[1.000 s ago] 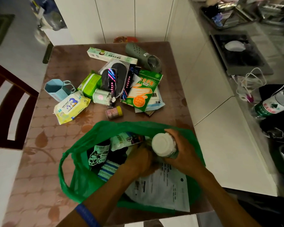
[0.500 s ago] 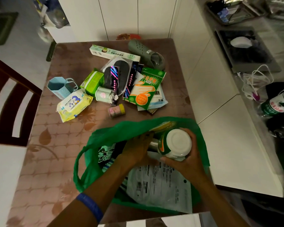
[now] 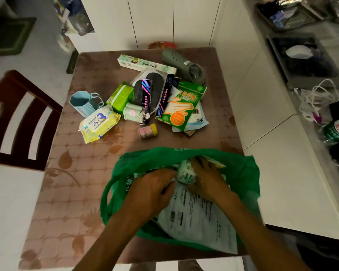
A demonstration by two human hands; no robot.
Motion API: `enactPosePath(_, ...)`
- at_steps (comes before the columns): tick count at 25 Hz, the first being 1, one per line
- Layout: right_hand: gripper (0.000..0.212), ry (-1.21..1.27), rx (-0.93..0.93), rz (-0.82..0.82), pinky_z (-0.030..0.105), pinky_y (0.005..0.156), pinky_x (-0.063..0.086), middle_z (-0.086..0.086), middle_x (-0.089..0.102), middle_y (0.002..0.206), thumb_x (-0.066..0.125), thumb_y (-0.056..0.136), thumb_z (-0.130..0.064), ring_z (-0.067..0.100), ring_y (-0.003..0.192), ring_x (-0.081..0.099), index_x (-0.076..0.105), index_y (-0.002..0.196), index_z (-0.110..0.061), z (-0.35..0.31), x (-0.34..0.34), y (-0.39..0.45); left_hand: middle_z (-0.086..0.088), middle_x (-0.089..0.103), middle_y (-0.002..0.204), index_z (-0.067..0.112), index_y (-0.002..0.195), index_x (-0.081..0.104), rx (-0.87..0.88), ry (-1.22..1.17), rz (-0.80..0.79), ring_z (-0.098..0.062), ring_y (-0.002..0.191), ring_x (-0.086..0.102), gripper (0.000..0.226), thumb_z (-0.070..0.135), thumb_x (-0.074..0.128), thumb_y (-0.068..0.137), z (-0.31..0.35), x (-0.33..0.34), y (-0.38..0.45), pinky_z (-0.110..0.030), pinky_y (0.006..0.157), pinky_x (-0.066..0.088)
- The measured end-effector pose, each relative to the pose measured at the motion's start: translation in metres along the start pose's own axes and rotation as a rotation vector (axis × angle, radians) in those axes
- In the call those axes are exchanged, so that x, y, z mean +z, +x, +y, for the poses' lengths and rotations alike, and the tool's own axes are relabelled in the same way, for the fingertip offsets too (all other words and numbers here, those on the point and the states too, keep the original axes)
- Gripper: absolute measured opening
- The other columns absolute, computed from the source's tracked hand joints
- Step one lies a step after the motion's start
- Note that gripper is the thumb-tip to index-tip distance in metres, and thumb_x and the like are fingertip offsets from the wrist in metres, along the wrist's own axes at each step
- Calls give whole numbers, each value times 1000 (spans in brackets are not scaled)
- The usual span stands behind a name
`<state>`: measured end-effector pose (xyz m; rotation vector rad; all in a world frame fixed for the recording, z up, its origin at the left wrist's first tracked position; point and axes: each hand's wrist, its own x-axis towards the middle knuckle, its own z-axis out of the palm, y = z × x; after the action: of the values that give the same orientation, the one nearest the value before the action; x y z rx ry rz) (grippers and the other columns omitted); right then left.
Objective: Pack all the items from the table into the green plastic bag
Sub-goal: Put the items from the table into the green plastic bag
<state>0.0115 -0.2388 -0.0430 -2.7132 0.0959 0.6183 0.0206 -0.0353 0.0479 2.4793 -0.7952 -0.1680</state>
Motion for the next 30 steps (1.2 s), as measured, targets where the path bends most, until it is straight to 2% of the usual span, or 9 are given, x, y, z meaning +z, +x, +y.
enactPosePath(4, 71, 114, -45, 206, 41, 101, 41, 6, 41, 147, 63, 82, -48, 31, 131, 42, 35, 144, -25, 4, -19, -14, -8, 58, 126, 14, 125, 54, 199, 288, 298, -24, 116, 49, 46, 21, 61, 80, 13, -9, 24, -43, 98, 40)
enactPosePath(7, 78, 58, 440, 580, 50, 102, 37, 11, 36, 148, 72, 77, -37, 36, 131, 37, 33, 142, -20, 57, -48, -38, -10, 48, 139, 16, 135, 43, -67, 492, -25, -30, 126, 41, 60, 30, 62, 79, -11, -5, 63, -50, 107, 30)
enactPosePath(10, 66, 202, 759, 293, 49, 95, 45, 22, 47, 138, 66, 80, -33, 39, 115, 50, 38, 136, -12, 103, -49, -51, -2, 63, 114, 26, 121, 55, -187, 353, -295, -26, 102, 60, 56, 56, 63, 75, -30, 5, 69, -38, 83, 50)
enactPosePath(13, 21, 492, 486, 277, 32, 75, 49, 11, 68, 107, 51, 93, -15, 25, 85, 61, 64, 109, -13, 76, -41, -41, -1, 65, 105, 25, 114, 60, -120, 382, -422, -25, 97, 60, 53, 59, 60, 74, -35, 13, 51, -36, 80, 46)
enactPosePath(20, 18, 972, 224, 550, 37, 68, 56, 8, 72, 84, 54, 96, -18, 24, 75, 68, 70, 90, -19, 12, -114, -54, -7, 65, 69, 8, 89, 70, -321, -6, 367, -19, 51, 51, 17, 9, 55, 80, -65, -47, 38, -25, 44, 40)
enactPosePath(23, 18, 732, 265, 518, 33, 62, 46, 14, 68, 80, 53, 95, -16, 32, 74, 63, 67, 85, -10, 27, -140, -50, -15, 70, 74, 8, 90, 72, -311, 34, 357, -22, 54, 52, 14, 5, 63, 79, -68, -59, 39, -25, 51, 37)
enactPosePath(26, 26, 43, 382, 531, 37, 69, 43, 16, 65, 107, 57, 88, -14, 36, 93, 59, 57, 114, -11, 24, -138, -55, -12, 72, 80, 15, 96, 71, -310, 49, 249, -28, 63, 62, 15, 21, 64, 83, -72, -43, 37, -30, 56, 47)
enactPosePath(28, 37, -168, 102, 631, 42, 80, 46, 12, 60, 111, 62, 79, -12, 31, 99, 55, 55, 116, -13, -3, -121, -71, -12, 73, 80, 17, 100, 70, -270, 72, 256, -30, 65, 64, 19, 22, 65, 83, -67, -33, 34, -29, 57, 45)
enactPosePath(30, 20, -171, -197, 343, 36, 74, 48, 2, 59, 94, 57, 81, -21, 19, 84, 53, 57, 101, -17, -31, -89, -88, -13, 72, 81, 16, 102, 69, -224, 67, 223, -32, 67, 65, 21, 19, 68, 81, -56, -24, 30, -28, 56, 39)
